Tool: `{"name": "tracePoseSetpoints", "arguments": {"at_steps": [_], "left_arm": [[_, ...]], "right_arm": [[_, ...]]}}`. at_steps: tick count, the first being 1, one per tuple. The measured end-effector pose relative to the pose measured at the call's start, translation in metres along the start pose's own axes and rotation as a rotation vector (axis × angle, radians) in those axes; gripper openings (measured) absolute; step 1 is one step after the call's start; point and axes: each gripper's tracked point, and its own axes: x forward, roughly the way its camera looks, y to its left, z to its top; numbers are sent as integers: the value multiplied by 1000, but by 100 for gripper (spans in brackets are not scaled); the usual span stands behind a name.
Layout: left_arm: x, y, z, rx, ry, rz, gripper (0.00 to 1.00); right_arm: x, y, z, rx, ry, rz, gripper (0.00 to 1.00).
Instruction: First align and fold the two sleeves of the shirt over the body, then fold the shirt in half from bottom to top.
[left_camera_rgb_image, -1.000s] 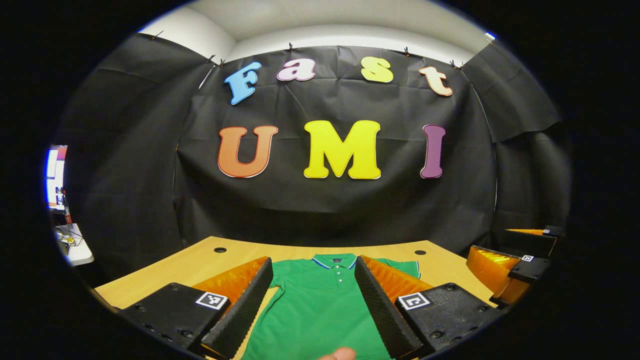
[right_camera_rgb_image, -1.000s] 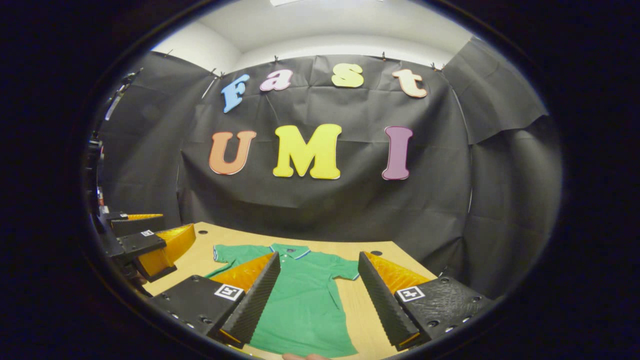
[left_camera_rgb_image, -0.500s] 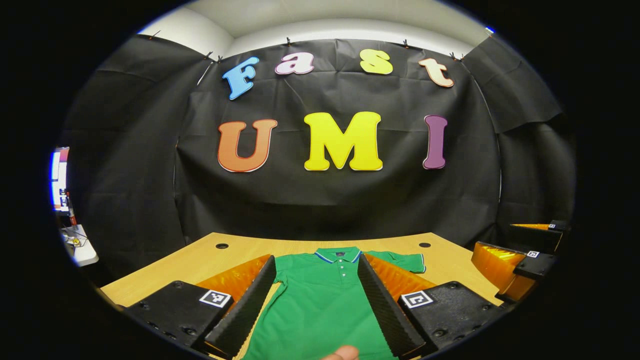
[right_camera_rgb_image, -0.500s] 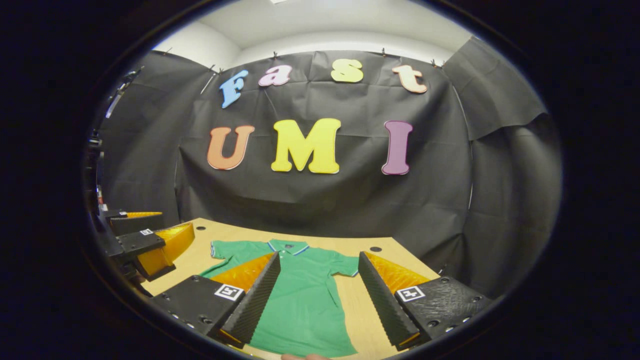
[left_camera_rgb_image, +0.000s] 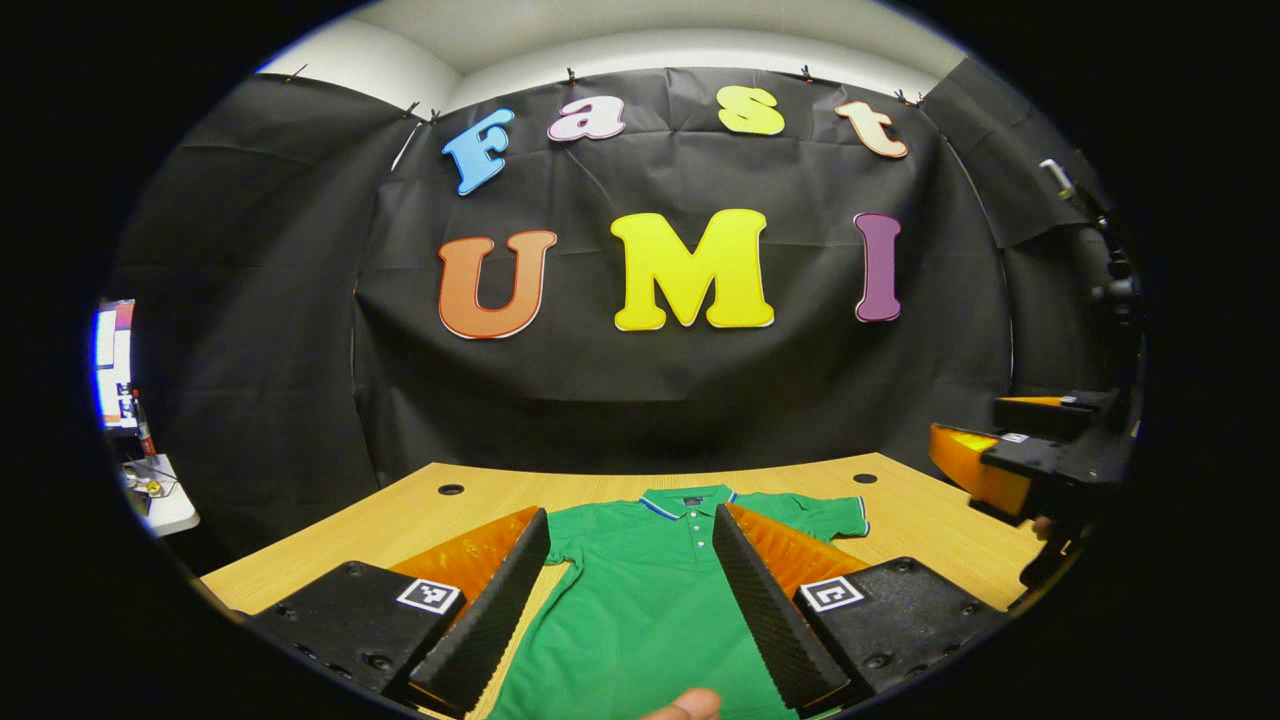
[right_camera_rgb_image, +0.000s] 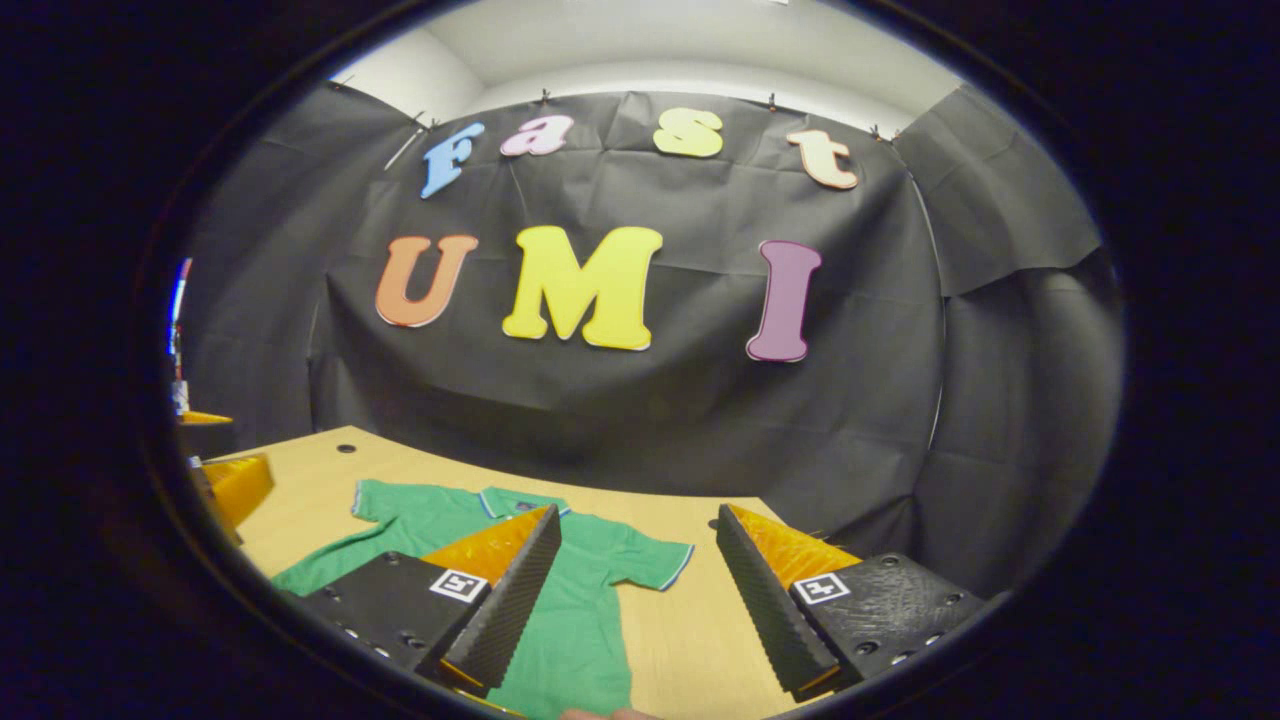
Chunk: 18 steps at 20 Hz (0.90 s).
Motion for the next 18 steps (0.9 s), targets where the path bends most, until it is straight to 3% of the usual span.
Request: {"name": "tracePoseSetpoints", "arguments": {"at_steps": [5, 10, 14, 18], "left_arm": [[14, 1, -10, 31, 11, 18, 100], [23, -2, -25, 31, 47, 18, 100], [27, -11, -37, 41, 87, -1, 100], [26, -12, -37, 73, 84, 2, 100]], "right_arm": [[116, -25, -56, 56, 172, -57, 95], [200, -43, -133, 96, 363, -117, 94], [231, -50, -170, 10, 431, -150, 92], [240, -46, -200, 134, 549, -122, 92]]}}
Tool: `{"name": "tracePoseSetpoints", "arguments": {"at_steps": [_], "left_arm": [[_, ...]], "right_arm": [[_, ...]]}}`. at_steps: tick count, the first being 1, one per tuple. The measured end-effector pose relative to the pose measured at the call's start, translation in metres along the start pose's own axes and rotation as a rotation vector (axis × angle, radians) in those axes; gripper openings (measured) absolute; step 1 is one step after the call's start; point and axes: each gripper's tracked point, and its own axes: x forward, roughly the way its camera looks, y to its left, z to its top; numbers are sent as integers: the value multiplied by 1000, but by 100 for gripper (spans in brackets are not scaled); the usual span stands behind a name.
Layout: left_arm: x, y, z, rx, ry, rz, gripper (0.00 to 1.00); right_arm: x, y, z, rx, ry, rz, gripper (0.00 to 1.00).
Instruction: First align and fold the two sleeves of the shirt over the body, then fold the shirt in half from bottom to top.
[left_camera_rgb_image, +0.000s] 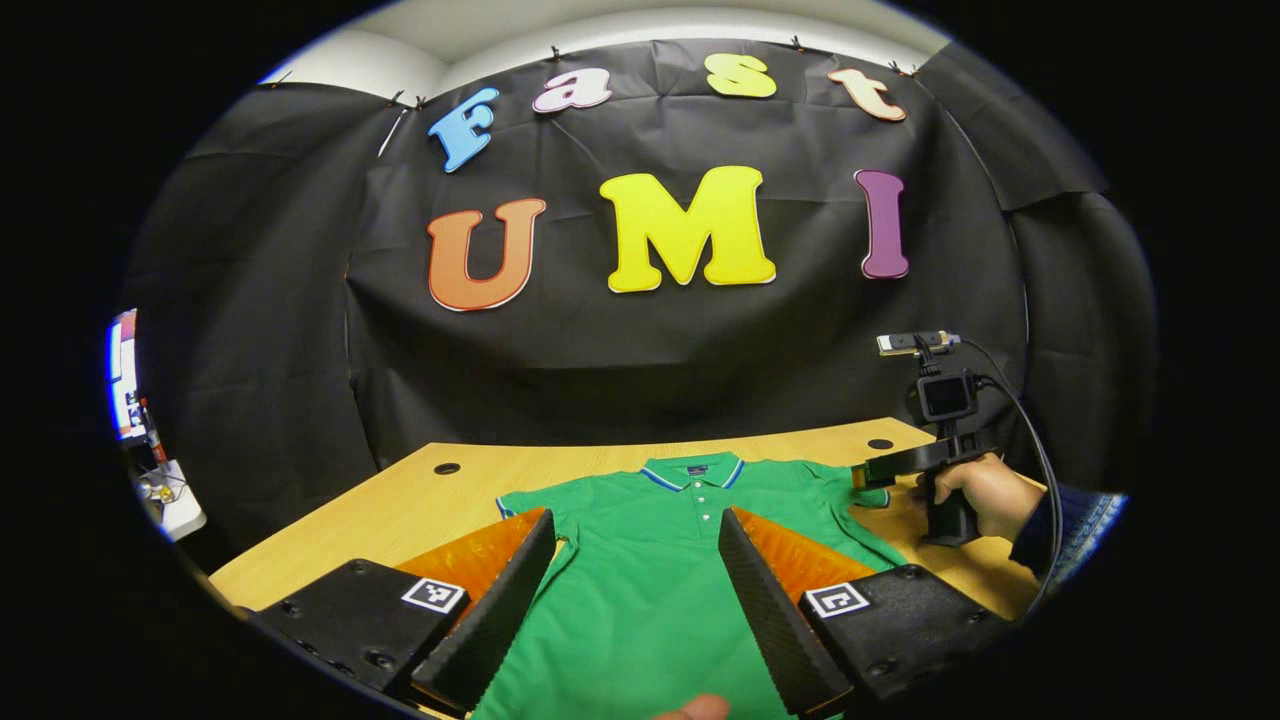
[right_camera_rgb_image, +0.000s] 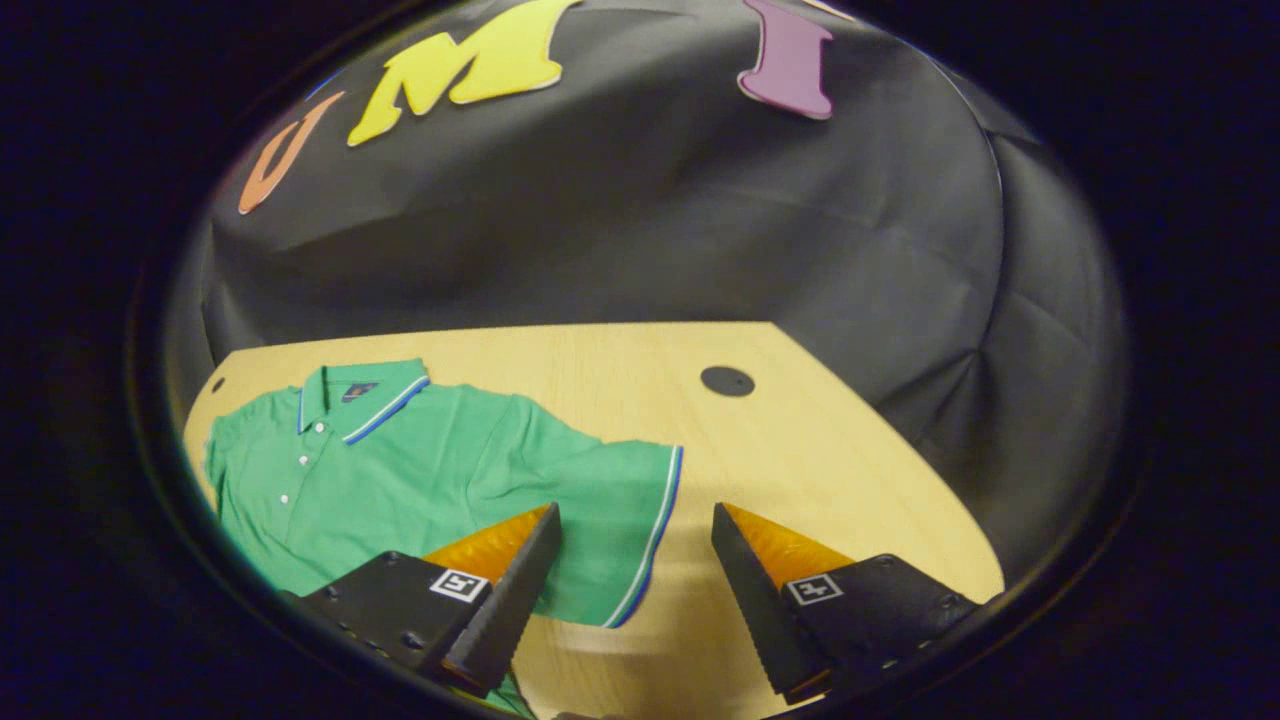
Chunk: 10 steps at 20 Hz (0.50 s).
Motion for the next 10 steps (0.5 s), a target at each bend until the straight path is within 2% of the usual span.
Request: {"name": "tracePoseSetpoints", "arguments": {"at_steps": [1, 4, 5, 6, 7, 10], "left_arm": [[0, 2, 2, 1, -5, 5, 100], [2, 1, 1, -14, -2, -2, 100], [3, 3, -1, -19, 4, 0, 100], [4, 3, -4, -22, 12, 3, 100], [5, 5, -6, -26, 20, 4, 100], [7, 12, -8, -38, 36, 17, 100]], "right_arm": [[11, -6, -3, -1, 12, -29, 90], [18, 1, -2, 57, 19, 27, 87], [18, 2, -3, 84, 23, 33, 82], [22, 0, -1, 80, 16, 27, 72], [24, 5, -2, 82, 21, 45, 67], [22, 15, 1, 91, 29, 83, 14]]}}
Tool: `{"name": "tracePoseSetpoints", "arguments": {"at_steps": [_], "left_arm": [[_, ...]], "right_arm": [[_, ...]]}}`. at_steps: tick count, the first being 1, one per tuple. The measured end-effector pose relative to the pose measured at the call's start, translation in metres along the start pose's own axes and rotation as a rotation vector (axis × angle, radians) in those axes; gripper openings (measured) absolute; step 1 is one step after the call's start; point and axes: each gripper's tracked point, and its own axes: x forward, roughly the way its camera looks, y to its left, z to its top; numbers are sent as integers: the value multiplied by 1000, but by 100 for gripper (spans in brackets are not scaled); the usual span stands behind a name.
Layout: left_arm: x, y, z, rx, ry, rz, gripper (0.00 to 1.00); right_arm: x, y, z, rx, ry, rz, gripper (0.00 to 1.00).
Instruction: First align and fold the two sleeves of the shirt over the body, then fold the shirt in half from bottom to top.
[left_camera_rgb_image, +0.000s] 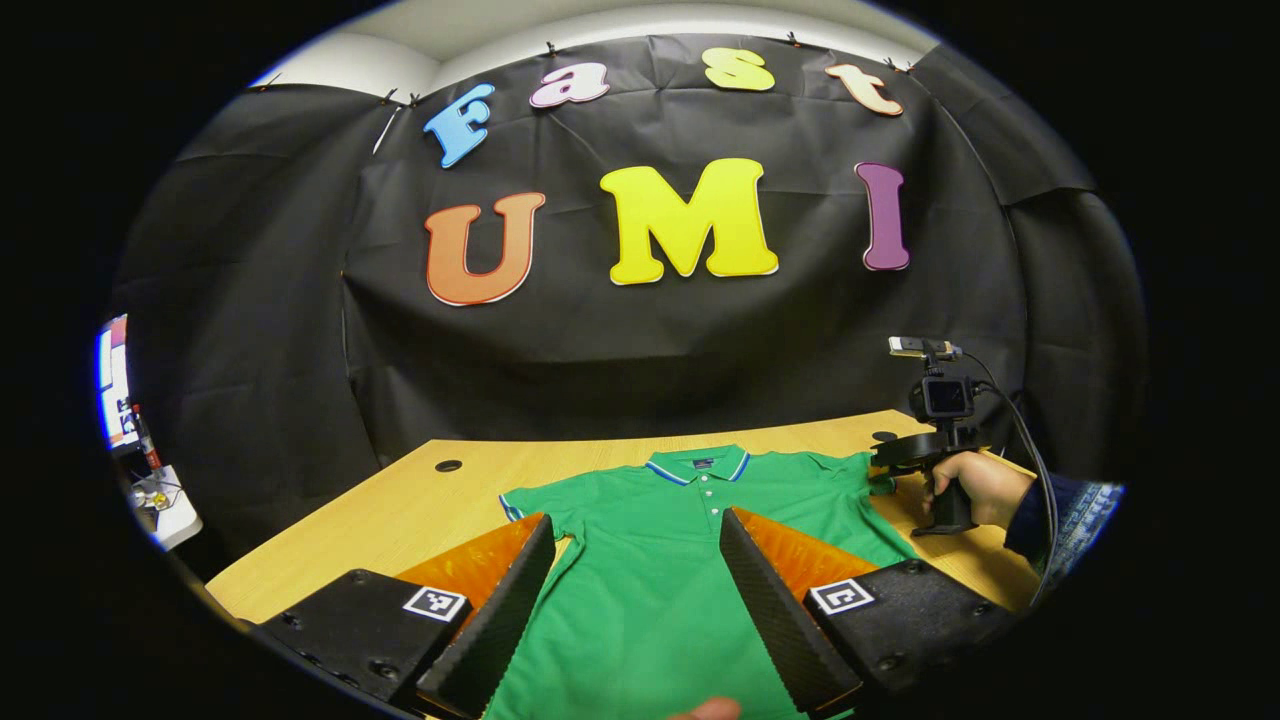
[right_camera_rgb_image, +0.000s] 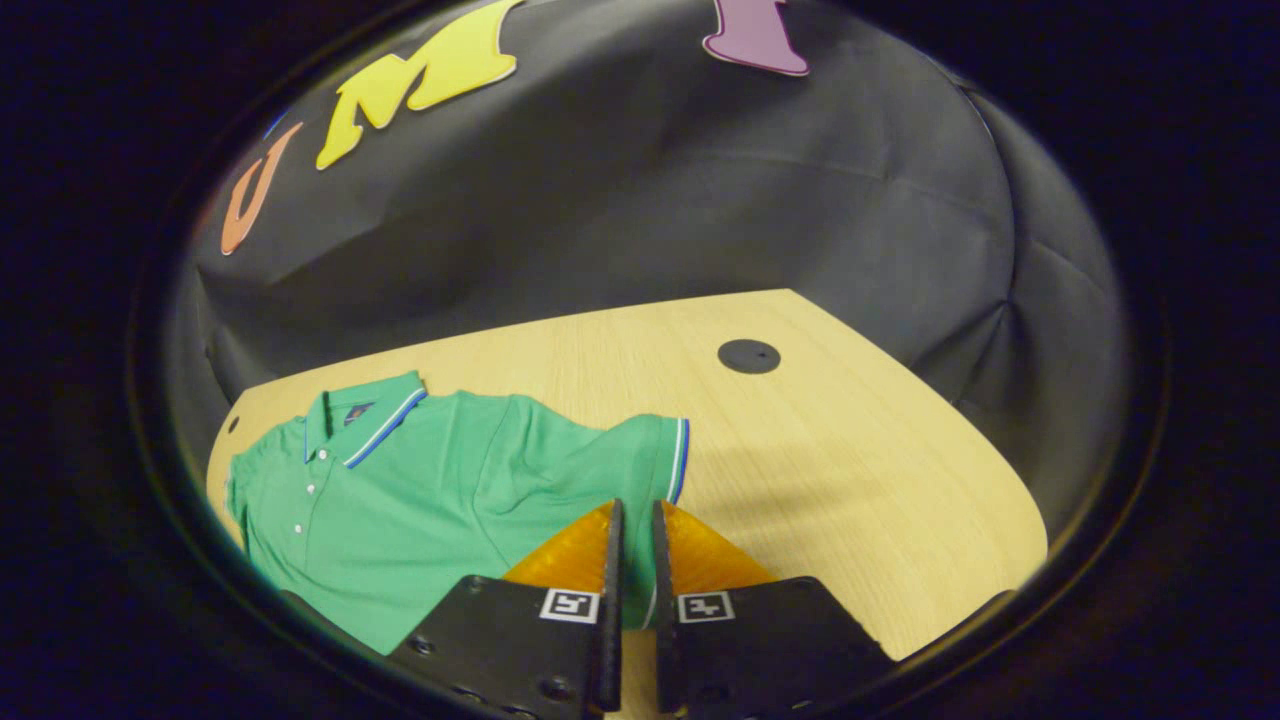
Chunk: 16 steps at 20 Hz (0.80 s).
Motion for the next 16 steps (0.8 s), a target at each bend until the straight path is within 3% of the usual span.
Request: {"name": "tracePoseSetpoints", "arguments": {"at_steps": [2, 8, 12, 16], "left_arm": [[-1, 5, 2, -8, -5, 9, 100], [3, 16, -3, -24, 16, 23, 100], [3, 23, 1, -17, 3, 35, 100], [4, 28, -1, -22, 6, 47, 100]], "right_arm": [[1, 0, 0, -21, 7, 3, 4], [-17, 10, 19, -178, -35, -33, 0], [-33, 44, 35, -318, -103, -29, 0], [-50, 102, 38, -392, -148, 53, 0]]}}
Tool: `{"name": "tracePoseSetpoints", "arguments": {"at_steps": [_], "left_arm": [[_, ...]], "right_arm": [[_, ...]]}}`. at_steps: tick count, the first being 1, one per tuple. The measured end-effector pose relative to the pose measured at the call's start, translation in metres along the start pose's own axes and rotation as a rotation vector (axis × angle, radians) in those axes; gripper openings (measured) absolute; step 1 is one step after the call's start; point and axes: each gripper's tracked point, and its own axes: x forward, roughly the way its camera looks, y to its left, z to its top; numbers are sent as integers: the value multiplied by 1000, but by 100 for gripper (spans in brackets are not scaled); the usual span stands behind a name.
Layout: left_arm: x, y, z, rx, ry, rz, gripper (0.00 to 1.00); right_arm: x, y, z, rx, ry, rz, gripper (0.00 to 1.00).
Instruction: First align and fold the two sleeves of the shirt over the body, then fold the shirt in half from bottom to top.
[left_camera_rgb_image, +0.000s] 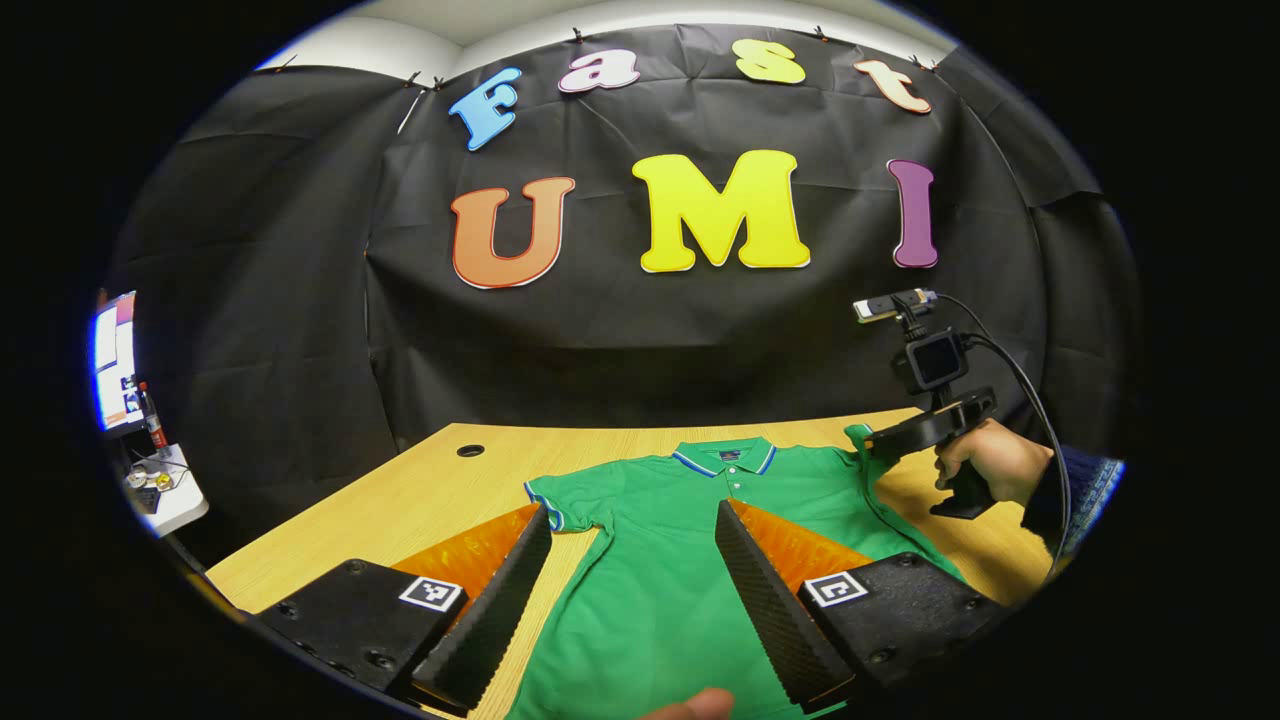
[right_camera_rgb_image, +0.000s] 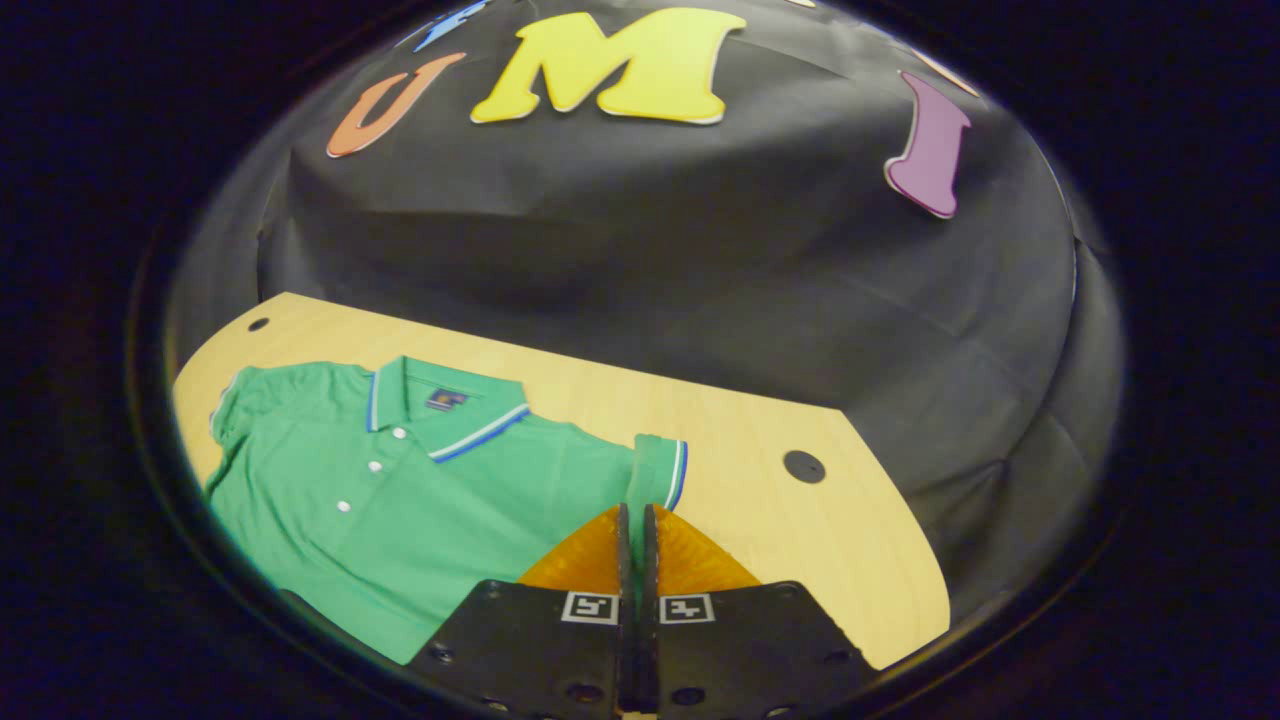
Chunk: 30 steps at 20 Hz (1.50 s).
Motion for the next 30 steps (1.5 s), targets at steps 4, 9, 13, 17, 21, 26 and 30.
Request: {"name": "tracePoseSetpoints", "arguments": {"at_steps": [4, 9, 13, 17, 21, 26, 30], "left_arm": [[1, 1, 1, -2, -1, 0, 100], [5, 16, -1, -28, 0, 40, 100], [9, 20, -7, -47, 20, 53, 100], [17, 24, -7, -63, 25, 67, 100], [40, 36, -7, -161, 42, 88, 100], [102, 56, -3, -192, 117, 105, 100], [165, 69, -14, -186, 208, 130, 100]], "right_arm": [[-20, 72, 30, 34, -59, 139, 6], [-70, 105, 58, 50, -160, 218, 96], [-130, 101, 58, 20, -256, 224, 96], [-191, 73, 36, 96, -344, 188, 96], [-229, 20, 2, 120, -402, 101, 95], [-261, -19, -16, 160, -486, 95, 96], [-276, -42, -31, 161, -487, 134, 96]]}}
